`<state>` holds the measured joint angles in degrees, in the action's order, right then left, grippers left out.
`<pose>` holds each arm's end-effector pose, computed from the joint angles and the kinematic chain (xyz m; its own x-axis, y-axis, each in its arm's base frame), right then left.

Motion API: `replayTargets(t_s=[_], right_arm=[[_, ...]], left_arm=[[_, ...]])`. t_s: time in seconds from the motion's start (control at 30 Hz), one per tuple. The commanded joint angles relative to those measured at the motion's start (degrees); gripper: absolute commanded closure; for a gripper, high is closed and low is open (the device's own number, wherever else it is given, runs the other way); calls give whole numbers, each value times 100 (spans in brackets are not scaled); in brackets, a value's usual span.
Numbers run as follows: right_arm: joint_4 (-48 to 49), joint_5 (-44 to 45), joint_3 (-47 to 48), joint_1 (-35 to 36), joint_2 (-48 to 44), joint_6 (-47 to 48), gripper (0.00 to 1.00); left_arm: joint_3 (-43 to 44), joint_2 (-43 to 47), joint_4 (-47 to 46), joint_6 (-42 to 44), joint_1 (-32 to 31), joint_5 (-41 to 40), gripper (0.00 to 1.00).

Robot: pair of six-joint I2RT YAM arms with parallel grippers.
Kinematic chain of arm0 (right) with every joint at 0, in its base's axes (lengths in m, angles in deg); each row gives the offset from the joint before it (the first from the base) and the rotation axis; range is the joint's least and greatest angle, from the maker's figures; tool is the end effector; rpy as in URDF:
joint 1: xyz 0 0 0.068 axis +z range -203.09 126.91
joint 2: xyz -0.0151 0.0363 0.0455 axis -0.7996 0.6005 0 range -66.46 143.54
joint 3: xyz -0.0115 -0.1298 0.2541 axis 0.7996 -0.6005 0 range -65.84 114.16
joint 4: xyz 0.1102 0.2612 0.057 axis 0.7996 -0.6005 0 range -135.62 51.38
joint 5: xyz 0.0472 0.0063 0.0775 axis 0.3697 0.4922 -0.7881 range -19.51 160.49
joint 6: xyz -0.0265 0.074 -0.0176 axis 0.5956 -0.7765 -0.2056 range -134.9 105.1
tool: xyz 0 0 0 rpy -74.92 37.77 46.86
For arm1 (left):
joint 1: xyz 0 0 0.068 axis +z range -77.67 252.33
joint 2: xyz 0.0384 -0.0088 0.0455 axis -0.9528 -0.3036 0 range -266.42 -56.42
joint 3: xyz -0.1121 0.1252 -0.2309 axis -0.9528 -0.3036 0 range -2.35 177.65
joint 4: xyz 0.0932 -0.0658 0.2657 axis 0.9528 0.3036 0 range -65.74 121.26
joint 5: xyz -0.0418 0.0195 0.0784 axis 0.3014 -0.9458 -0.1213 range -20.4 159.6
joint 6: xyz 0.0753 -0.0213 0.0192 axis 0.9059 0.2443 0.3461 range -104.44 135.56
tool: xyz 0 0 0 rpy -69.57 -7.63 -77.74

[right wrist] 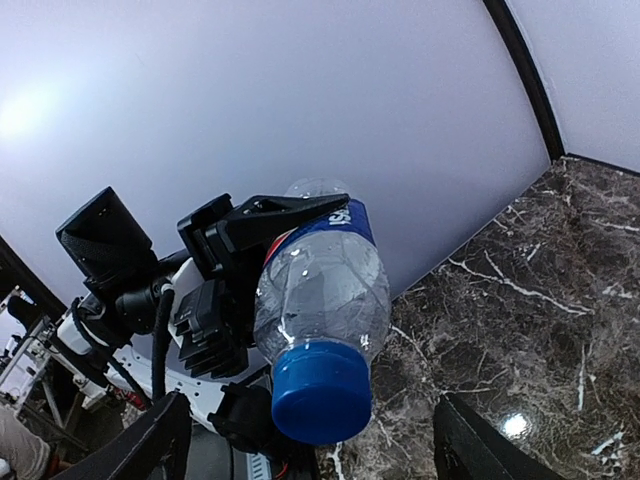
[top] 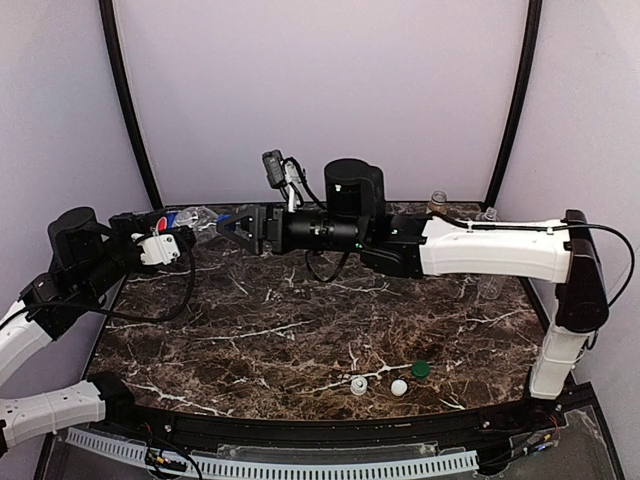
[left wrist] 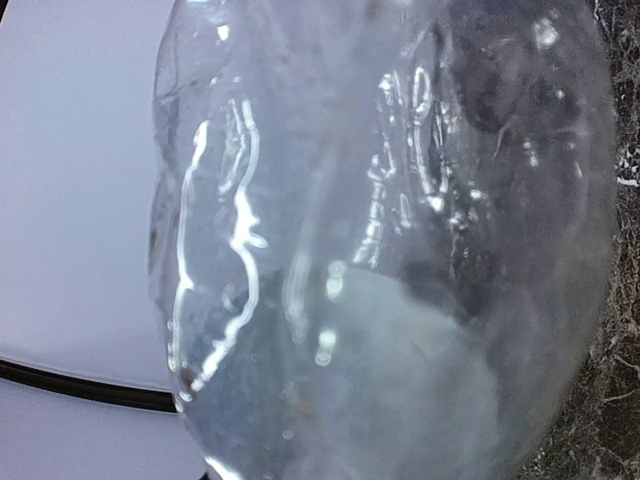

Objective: Unscrew the bottle caps

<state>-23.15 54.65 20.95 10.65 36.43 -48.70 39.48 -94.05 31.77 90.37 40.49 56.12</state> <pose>0.2056 0.4595 0.3637 -0.5513 0.0924 -0.8292 -0.8145 0.1559 0.5589 0.1881 -0.0977 0.3545 0.2915 0.9237 -0.2487 0.1298 0.2193 0.9670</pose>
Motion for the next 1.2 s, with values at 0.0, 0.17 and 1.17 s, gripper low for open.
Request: replayTargets(t_s=[0.0,0.17,1.17], right_arm=[[326,-182,310,22,181,-628,22],[318,-408,471,-42,347,-830,43],[-2995,1490,1349,1077,303,5010,100]], left_arm=[[-79,-16,-398,290,-65,-198,66],[-128,-9,-416,316,-96,-183,66],[647,-119,2388,-1380,-156,1938,67]])
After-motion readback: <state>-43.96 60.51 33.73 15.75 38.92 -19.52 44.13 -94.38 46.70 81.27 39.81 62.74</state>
